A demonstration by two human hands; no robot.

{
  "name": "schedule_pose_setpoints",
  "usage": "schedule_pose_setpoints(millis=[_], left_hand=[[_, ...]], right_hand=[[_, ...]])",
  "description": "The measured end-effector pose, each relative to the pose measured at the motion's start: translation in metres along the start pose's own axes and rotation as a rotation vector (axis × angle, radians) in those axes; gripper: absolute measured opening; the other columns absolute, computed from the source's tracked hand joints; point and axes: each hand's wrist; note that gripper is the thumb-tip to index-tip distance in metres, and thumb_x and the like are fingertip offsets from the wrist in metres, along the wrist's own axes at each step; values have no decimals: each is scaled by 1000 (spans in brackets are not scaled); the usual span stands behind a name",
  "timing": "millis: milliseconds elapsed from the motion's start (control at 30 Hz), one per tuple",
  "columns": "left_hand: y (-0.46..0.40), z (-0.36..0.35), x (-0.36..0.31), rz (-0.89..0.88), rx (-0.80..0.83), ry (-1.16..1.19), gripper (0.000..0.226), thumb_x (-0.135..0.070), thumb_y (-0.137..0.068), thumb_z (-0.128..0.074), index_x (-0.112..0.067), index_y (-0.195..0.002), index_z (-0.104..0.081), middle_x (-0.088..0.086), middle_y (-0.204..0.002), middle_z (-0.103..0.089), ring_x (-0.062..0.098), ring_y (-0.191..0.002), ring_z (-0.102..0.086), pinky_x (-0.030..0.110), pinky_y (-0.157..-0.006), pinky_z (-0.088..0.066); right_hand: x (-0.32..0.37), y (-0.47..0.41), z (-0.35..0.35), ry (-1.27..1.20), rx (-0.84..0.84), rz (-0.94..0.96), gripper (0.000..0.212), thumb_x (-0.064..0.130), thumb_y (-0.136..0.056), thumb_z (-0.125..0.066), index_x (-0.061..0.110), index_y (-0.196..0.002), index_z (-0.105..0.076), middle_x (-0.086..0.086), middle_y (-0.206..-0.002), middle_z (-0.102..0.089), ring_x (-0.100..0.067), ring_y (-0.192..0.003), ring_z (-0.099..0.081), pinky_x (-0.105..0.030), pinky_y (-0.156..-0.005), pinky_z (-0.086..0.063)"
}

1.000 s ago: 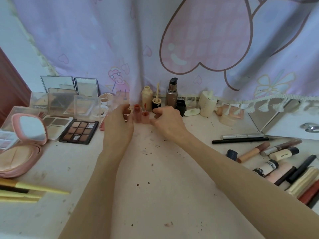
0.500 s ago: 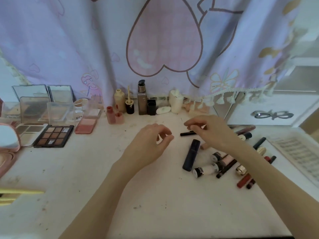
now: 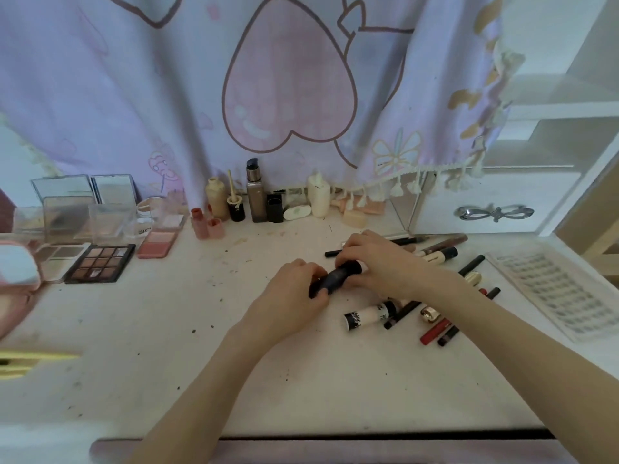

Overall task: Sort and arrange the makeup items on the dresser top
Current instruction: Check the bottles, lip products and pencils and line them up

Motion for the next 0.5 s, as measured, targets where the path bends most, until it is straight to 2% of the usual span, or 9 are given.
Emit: schedule_pose_setpoints(millis=[167, 300, 400, 500], left_hand=[[9, 15, 2, -17, -200, 184, 20, -24, -87, -60, -26, -106, -54, -11, -96, -55, 1, -80, -50, 8, -66, -40], [15, 23, 3, -28, -297, 329, 20, -20, -83, -66, -31, -96, -56, -19, -88, -58, 1, -82, -56, 6, -73, -41], [17, 24, -2, -56, -340, 417, 24, -16, -81, -68, -30, -96, -57, -21, -86, -60, 1, -84, -60, 10, -78, -46], [18, 28, -4, -63, -362, 471, 26, -11, -83, -65, -32, -95, -58, -19, -87, -62, 3, -87, -62, 14, -81, -48]], right_hand=[[4, 10, 5, -363, -152, -44, 13, 25, -88, -62, 25, -99, -56, 7, -92, -61, -4, -76, -51, -21, -71, -38], [7, 16, 2, -399, -121, -32, 13, 28, -89, -59, 24, -101, -57, 7, -90, -61, -12, -83, -56, -27, -76, -43], [18, 15, -1, -433, -75, 8, 10, 31, -92, -54, 25, -100, -55, 6, -85, -59, -12, -78, -54, -26, -71, -41], [27, 13, -4, -481, -78, 5, 6, 28, -95, -48, 23, -98, -49, 8, -81, -58, -7, -72, -53, -18, -67, -40]])
Point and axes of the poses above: each hand's wrist, its own y-axis away from the middle knuckle, its own z-axis out of the back of the hand, x = y × z
